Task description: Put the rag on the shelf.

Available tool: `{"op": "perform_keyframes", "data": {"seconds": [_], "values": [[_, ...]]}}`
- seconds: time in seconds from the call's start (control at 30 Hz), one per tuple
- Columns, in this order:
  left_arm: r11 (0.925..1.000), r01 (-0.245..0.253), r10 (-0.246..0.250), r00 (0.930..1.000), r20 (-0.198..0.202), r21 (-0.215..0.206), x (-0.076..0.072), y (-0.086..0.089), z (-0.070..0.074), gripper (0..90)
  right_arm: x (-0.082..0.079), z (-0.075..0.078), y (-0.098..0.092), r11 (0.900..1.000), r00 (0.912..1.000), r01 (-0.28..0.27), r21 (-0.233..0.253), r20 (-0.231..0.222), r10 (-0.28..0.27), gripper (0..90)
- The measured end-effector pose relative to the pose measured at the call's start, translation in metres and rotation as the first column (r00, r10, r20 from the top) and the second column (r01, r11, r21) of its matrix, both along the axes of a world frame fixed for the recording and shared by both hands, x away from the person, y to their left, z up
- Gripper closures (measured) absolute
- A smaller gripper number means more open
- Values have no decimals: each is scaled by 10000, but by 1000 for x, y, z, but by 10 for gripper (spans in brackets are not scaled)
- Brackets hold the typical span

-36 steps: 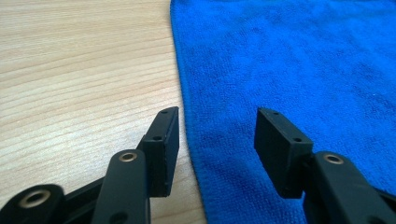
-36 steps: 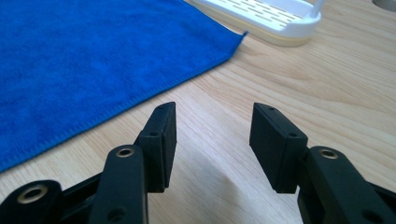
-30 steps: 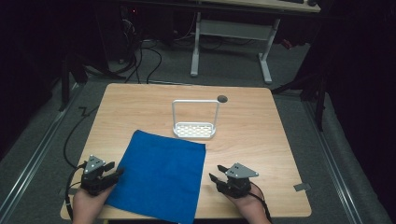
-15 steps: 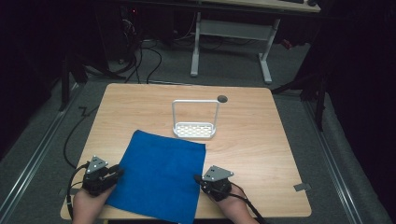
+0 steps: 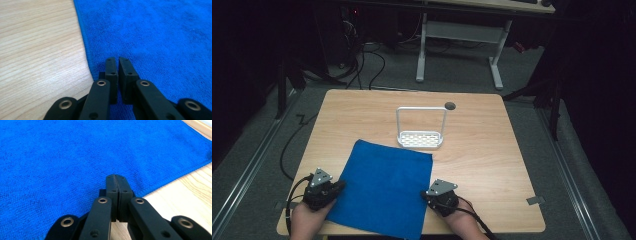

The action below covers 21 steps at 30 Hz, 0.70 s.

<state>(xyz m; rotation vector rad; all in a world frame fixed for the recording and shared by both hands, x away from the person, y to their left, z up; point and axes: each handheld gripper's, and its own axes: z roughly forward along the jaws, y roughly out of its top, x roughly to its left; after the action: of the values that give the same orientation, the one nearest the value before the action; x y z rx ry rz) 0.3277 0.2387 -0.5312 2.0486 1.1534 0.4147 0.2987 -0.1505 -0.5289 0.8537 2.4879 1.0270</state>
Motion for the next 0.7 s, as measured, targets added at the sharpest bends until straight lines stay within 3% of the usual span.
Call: {"op": "perform_keyframes", "data": {"seconds": [0.4, 0.7], "values": [[9952, 978, -978, 9952, -59, 4, -6, -20, 1, 864, -1, 1, -25, 9987, 9987, 508, -8, -84, -508, 900], [9823, 1871, -1871, 9822, -158, 2, -15, -43, 2, 864, -7, 3, -52, 9939, 9939, 1091, -153, -130, -1093, 900]]}}
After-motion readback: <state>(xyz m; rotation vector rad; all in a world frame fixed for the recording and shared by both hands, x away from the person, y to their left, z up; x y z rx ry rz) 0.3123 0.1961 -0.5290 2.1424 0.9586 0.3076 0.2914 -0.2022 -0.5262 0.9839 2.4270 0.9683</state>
